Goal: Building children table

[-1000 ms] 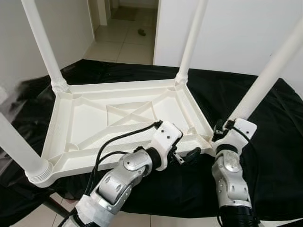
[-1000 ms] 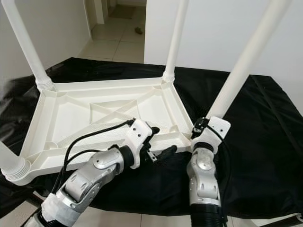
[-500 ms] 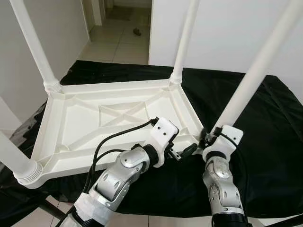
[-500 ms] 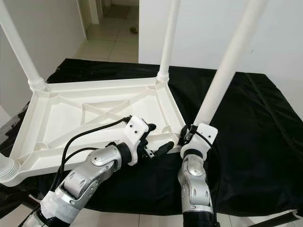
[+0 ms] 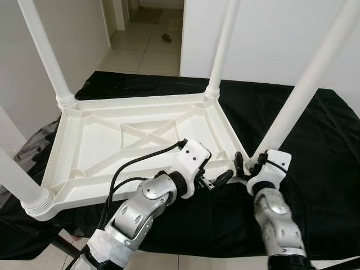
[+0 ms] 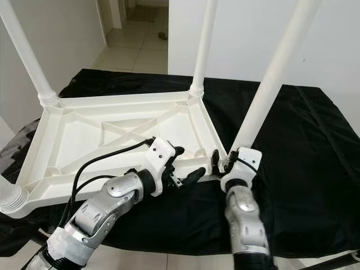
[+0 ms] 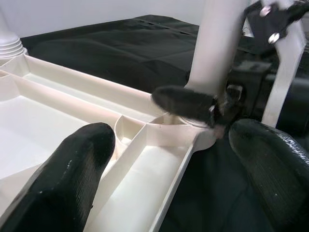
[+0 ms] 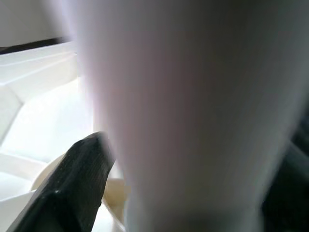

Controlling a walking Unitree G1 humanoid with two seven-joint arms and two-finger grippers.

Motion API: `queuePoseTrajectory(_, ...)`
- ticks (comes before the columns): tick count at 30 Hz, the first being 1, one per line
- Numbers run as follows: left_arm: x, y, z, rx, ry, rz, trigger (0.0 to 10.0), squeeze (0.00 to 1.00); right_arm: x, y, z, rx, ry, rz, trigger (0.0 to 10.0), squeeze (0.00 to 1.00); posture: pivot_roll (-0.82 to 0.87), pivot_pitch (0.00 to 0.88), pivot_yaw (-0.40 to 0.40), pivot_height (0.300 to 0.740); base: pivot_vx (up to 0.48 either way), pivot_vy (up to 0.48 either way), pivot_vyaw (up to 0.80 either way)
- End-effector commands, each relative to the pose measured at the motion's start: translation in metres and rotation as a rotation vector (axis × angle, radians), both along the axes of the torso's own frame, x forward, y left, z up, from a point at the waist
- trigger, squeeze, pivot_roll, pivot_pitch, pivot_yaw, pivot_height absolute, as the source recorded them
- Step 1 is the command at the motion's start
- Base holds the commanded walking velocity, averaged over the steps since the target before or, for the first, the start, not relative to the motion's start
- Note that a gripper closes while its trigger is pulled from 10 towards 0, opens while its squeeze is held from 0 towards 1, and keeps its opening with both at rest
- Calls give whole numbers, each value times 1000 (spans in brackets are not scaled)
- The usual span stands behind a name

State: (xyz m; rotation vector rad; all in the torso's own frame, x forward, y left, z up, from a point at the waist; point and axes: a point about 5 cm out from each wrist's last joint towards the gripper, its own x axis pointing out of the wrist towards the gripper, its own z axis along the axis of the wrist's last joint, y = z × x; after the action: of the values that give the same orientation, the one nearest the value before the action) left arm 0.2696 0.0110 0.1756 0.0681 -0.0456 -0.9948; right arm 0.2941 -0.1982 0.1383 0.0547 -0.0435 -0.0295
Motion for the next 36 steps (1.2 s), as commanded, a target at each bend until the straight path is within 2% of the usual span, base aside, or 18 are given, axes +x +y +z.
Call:
queuePoseTrajectory(1,-5,-1,1,1,-11,-60,10000,0,0,-1,-4,11,12,39,10000,0,24,48,-13,740,0,0,0)
queuePoseTrajectory(9,-5,-1,1,-1,-11,-59,10000,0,4,-7,3,-39,-11,204,10000,0,24,45,-15,740,0,0,0)
queuePoseTrajectory(12,-5,-2,2,-2,-13,-62,10000,0,9,-14,9,-111,-33,314,10000,0,25,38,-17,740,0,0,0)
queuePoseTrajectory(20,-8,-5,-1,9,-4,-80,10000,0,18,-23,16,-207,-60,387,10000,0,27,29,-19,740,0,0,0)
queuePoseTrajectory(26,-11,-7,-3,12,4,-90,10000,0,22,-26,16,-227,-43,454,10000,0,27,32,-22,740,0,0,0)
queuePoseTrajectory(28,-14,-10,-3,7,11,-98,10000,0,24,-30,12,-282,-9,527,10000,0,27,36,-24,740,0,0,0)
queuePoseTrajectory(30,-14,-11,-3,5,14,-101,10000,0,24,-32,10,-295,9,550,10000,0,27,36,-24,740,0,0,0)
queuePoseTrajectory(31,-14,-11,-3,5,15,-102,10000,0,25,-32,9,-300,9,556,8627,0,27,36,-24,740,0,0,0)
queuePoseTrajectory(34,-16,-12,-4,7,15,-107,10000,0,25,-34,8,-297,15,570,8627,0,24,39,-25,740,0,0,0)
queuePoseTrajectory(35,-16,-13,-5,8,17,-108,10000,0,25,-36,7,-298,29,576,4078,0,22,39,-25,740,0,0,0)
queuePoseTrajectory(36,-16,-13,-5,8,17,-108,10000,0,25,-36,7,-298,29,576,4078,0,22,39,-25,740,0,0,0)
